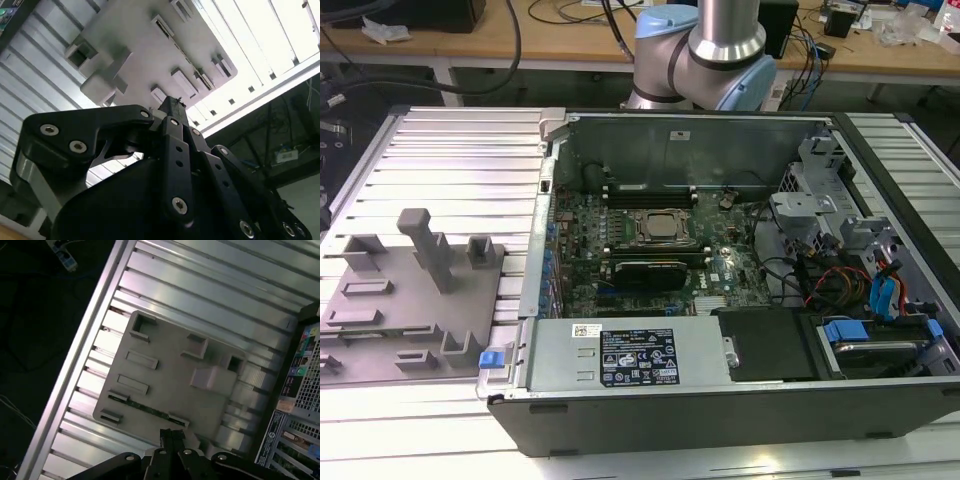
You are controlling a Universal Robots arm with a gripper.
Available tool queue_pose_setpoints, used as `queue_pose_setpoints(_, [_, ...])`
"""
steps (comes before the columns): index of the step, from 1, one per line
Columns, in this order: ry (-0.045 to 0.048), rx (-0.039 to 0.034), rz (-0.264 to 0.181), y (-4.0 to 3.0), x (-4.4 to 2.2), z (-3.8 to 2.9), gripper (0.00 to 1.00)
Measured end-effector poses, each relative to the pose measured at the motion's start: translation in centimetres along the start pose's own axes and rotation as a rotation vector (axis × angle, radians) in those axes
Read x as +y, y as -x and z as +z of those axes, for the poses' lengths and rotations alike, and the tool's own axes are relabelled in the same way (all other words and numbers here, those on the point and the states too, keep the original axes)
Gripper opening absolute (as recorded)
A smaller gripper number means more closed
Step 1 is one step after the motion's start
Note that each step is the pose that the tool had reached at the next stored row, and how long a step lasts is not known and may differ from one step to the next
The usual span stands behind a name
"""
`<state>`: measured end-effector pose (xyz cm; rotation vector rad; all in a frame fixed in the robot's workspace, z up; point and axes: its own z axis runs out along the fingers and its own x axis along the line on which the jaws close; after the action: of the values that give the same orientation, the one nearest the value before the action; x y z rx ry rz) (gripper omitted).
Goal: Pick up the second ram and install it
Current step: 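Pick up the second ram and move it above second insertion slot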
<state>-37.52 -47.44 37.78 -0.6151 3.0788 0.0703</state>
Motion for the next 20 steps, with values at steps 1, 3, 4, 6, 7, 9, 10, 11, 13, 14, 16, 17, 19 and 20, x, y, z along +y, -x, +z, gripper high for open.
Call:
queue_pose_setpoints(1, [0.0003,0.0012,-0.029,0.00,0.00,0.00,0.11])
queue_pose_setpoints(3, [0.0005,0.0021,-0.048,0.00,0.00,0.00,0.11])
queue_pose_setpoints(4, [0.0006,0.0028,-0.062,0.00,0.00,0.00,0.11])
queue_pose_setpoints(6, [0.0008,0.0037,-0.083,0.00,0.00,0.00,0.11])
queue_pose_setpoints(7, [0.0009,0.0040,-0.092,0.00,0.00,0.00,0.11])
queue_pose_setpoints(9, [0.0013,0.0056,-0.128,0.00,0.00,0.00,0.11])
queue_pose_setpoints(10, [0.0015,0.0065,-0.147,0.00,0.00,0.00,0.11])
queue_pose_setpoints(11, [0.0017,0.0073,-0.167,0.00,0.00,0.00,0.11])
queue_pose_setpoints(13, [0.0020,0.0087,-0.198,0.00,0.00,0.00,0.11])
queue_pose_setpoints(14, [0.0021,0.0092,-0.209,0.00,0.00,0.00,0.11])
queue_pose_setpoints(16, [0.0024,0.0108,-0.246,0.00,0.00,0.00,0.11])
queue_pose_setpoints(17, [0.0026,0.0116,-0.265,0.00,0.00,0.00,0.11])
queue_pose_setpoints(19, [0.0029,0.0128,-0.293,0.00,0.00,0.00,0.11])
queue_pose_setpoints(20, [0.0031,0.0137,-0.312,0.00,0.00,0.00,0.11])
